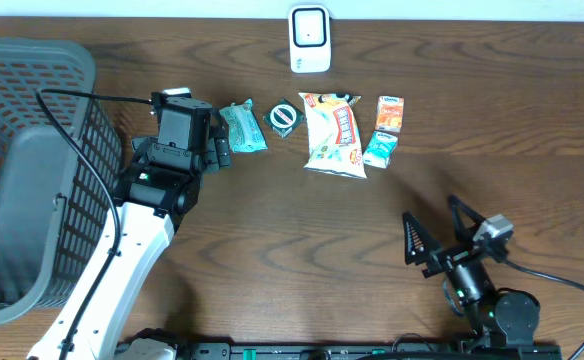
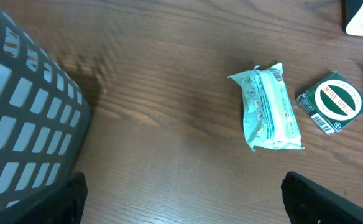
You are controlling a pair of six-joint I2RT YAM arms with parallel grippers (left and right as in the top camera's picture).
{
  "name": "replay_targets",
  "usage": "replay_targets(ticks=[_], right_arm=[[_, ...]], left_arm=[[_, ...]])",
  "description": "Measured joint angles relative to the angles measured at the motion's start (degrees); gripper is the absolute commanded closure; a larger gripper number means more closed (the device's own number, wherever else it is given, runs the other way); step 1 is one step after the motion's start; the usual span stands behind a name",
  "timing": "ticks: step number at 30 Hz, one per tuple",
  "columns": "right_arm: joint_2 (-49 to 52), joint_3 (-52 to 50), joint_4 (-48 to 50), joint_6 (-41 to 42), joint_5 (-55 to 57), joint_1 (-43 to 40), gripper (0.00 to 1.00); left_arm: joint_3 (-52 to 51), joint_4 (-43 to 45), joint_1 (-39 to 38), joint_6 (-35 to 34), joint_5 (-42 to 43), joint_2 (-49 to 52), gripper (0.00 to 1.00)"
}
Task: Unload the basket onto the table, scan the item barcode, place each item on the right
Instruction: 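Reach the right gripper toward the green tissue pack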
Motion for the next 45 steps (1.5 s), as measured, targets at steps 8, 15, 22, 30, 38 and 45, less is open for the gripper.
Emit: replay_targets(ticks=[8,15,22,30,38,45], right_arm=[[0.1,0.2,28.2,11.0,-2.1,0.0,0.01],[1.7,8.5,23.7,8.9,2.8,0.0,0.01],[14.9,25.0,6.4,-3.7,2.9,0.0,0.01],[38.3,44.6,-13.2,-12.9,-2.4,-0.1,0.01],[57.7,54.1,-20.9,-15.6,-10.7,-0.1,0.01],[68.8,54.1,-21.6,-15.7,-15.8,-0.1,0.01]], left_arm=[[0.0,0.0,0.0,0.0,0.0,0.0,0.02],[0.0,0.0,0.0,0.0,0.0,0.0,0.02],[0.0,0.0,0.0,0.0,0.0,0.0,0.02],[0.0,0.1,0.0,0.0,0.0,0.0,0.02],[0.0,0.0,0.0,0.0,0.0,0.0,0.02],[0.0,0.0,0.0,0.0,0.0,0.0,0.02]])
